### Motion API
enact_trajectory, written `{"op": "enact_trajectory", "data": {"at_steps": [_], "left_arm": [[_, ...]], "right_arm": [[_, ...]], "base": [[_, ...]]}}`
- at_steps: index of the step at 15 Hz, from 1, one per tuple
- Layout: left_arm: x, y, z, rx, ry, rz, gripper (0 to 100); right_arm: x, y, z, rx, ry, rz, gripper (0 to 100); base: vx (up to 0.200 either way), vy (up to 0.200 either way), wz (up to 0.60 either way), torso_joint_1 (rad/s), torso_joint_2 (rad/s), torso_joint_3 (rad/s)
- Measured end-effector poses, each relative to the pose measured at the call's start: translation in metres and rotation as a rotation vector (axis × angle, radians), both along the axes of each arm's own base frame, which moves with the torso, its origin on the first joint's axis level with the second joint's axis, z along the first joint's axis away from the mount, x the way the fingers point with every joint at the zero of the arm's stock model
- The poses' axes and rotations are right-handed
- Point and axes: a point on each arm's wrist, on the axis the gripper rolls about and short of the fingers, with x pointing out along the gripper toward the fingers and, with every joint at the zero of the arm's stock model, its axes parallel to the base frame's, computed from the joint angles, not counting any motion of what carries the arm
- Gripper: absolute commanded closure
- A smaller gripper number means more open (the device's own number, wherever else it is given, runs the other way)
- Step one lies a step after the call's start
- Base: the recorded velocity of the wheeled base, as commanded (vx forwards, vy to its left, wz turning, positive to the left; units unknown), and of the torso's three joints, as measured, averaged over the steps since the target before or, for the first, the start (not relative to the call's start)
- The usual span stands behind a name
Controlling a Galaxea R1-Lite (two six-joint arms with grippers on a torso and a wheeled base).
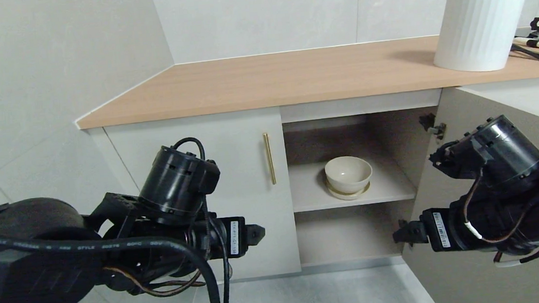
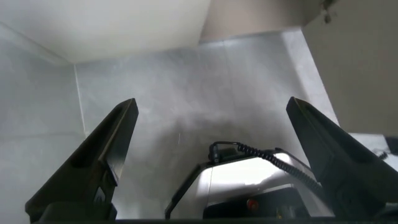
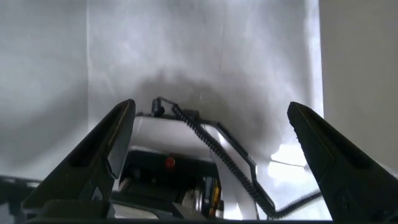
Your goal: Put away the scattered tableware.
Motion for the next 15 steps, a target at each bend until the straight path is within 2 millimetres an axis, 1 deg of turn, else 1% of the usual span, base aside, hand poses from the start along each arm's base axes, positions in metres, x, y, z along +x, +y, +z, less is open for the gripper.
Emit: {"op": "enact_trajectory", "data": {"at_steps": [8,11,13,15], "left_arm": [[0.001,0.000,-0.001,0.003,0.004,0.001,0],[0.002,0.000,-0.002,0.005,0.006,0.004,0],[0.003,0.002,-0.003,0.006,0.008,0.012,0],[0.003,0.002,-0.003,0.007,0.008,0.013,0]], "right_arm": [[-0.004,-0.001,-0.004,-0.022,0.009,0.022,0],[-0.010,-0.003,-0.005,-0.058,0.007,0.022,0],[-0.020,-0.011,-0.002,-0.118,0.027,0.022,0],[-0.030,-0.018,0.004,-0.158,0.040,0.034,0]], "base": [[-0.200,0.000,0.00,0.001,0.00,0.003],[0.000,0.000,0.00,0.000,0.00,0.000],[0.000,0.000,0.00,0.000,0.00,0.000],[0.000,0.000,0.00,0.000,0.00,0.000]]}}
